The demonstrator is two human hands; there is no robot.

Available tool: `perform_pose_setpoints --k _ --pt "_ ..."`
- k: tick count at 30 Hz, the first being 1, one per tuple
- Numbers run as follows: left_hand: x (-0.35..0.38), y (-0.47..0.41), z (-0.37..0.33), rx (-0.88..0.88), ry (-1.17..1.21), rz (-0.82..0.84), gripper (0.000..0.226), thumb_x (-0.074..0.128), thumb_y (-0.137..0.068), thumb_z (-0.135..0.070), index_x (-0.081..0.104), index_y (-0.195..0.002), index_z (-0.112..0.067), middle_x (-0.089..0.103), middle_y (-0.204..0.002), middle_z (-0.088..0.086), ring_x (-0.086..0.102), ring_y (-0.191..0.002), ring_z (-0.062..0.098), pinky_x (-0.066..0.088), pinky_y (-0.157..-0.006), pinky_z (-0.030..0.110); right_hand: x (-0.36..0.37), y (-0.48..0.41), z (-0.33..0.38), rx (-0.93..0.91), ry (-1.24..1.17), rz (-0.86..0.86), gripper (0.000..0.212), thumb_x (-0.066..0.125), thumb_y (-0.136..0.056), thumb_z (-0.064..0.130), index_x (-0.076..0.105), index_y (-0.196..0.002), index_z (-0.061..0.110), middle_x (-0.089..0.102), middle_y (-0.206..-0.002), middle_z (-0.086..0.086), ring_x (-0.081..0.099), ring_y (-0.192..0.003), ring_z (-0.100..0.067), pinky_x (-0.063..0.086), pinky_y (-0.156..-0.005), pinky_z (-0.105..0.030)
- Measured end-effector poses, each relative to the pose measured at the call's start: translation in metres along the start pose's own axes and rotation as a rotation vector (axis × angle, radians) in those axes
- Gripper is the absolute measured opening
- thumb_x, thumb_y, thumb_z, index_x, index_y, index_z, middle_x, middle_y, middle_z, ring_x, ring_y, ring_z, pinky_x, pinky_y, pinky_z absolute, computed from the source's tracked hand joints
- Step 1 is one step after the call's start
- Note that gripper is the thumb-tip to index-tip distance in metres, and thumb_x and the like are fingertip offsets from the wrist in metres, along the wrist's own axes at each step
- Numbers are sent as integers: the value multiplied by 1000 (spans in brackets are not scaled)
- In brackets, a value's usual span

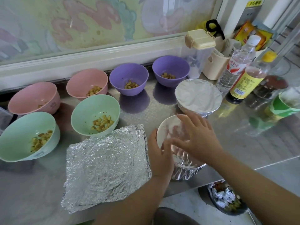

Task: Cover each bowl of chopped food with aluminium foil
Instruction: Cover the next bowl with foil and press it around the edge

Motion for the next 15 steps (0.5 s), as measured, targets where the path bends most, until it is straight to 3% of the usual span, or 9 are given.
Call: perform_pose_setpoints --k 2,4,6,10,15 --pt "0 -6 7 2 -39 18 50 50 -93 -29 49 -141 -14 56 -127 -5 52 -107 -14 38 -83 -1 12 24 -9 12 102 72 132 16 -49 111 11 -159 38 0 -170 1 -6 -156 -25 5 -124 -58" --pt "0 -11 12 2 -92 22 55 44 -91 -32 48 -143 -13 53 -135 -2 51 -111 -5 35 -91 0 24 32 -14 16 162 104 139 13 -43 112 1 -160 38 -7 -170 -3 -13 -156 -29 2 -122 -64" --pt "0 -13 16 6 -93 29 55 41 -92 -33 47 -143 -14 52 -138 -3 47 -120 0 36 -103 11 29 32 -15 8 203 119 141 11 -41 112 -3 -160 38 -9 -170 -4 -15 -155 -30 1 -120 -67" --pt "1 -13 18 -25 -60 41 53 40 -94 -34 47 -143 -16 52 -138 -6 49 -127 8 40 -111 36 28 30 -13 -34 225 107 133 31 -50 106 3 -160 38 -9 -170 -4 -13 -155 -31 2 -118 -70" --pt "2 -14 20 -39 -35 46 55 39 -93 -32 45 -145 -14 52 -139 -2 50 -127 9 41 -111 37 32 33 -8 -96 256 48 112 41 -64 96 31 -154 31 23 -166 -12 18 -153 -39 19 -109 -79"
Point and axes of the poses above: each hand's wrist, its own y-axis away from the middle knuckle, its own x-axis out of the palm, z = x × y, the point moved 2 cm from there along -y, towards the middle knuckle
